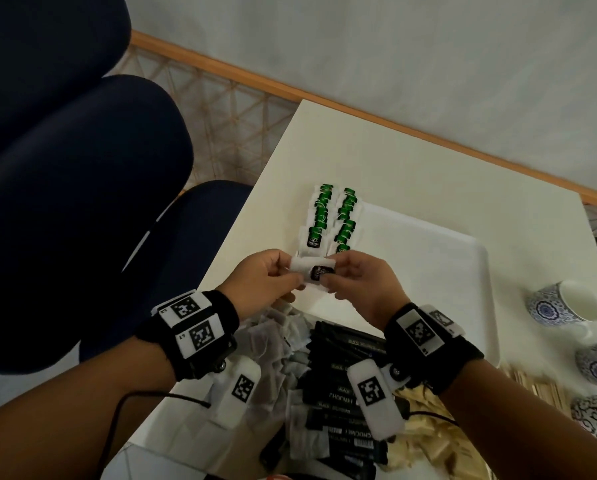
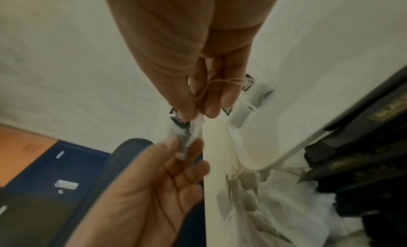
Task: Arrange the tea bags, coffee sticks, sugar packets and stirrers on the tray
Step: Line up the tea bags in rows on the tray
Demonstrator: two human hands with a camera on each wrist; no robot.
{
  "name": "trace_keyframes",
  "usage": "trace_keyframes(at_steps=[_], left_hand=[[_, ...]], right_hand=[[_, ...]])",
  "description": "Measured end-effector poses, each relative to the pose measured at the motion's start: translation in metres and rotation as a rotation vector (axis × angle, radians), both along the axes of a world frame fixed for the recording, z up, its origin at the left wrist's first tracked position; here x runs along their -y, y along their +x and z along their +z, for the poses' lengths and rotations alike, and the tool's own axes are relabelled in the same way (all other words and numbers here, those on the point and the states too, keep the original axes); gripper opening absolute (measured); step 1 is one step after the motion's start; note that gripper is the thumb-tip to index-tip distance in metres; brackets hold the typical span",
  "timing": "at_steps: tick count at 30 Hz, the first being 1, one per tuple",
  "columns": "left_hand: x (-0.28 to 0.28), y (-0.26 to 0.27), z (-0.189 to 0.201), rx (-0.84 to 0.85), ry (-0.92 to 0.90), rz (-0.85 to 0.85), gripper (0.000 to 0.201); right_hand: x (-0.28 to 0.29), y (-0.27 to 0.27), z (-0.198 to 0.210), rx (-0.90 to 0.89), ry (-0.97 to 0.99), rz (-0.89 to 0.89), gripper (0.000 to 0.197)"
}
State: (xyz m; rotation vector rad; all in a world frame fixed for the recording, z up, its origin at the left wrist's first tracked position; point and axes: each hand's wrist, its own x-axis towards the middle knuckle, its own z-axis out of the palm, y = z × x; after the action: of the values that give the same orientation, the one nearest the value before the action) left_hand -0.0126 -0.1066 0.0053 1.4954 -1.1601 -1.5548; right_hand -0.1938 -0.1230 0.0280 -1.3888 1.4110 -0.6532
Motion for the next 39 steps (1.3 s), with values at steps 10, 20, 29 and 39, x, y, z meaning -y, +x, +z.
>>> trace_keyframes(at_steps=[10,20,29,39], left_hand=[[-0.024,0.026,-0.017,0.451,-0.058,-0.150,0.023],[-0.065,0.067,-0.023,0.927,0.041,-0.307,0.053],[-0.070,0.073,-0.031,0.980,0.104,-0.323,0.017],[-0.067,0.079,-0.026,0.519,-0.002,-0.033,0.009]], right_hand=[[0.014,-0.013,0.010,-0.591,-0.343,0.288,0.020],[0.014,-0.023,-0.007,-0.708,-0.219,0.231,0.011],[0.023,-0.017,-0.015,-0.705,-0.217,0.236,0.011],[0.055,0.008,-0.021,-0.610,-0.188,0.245,0.015]])
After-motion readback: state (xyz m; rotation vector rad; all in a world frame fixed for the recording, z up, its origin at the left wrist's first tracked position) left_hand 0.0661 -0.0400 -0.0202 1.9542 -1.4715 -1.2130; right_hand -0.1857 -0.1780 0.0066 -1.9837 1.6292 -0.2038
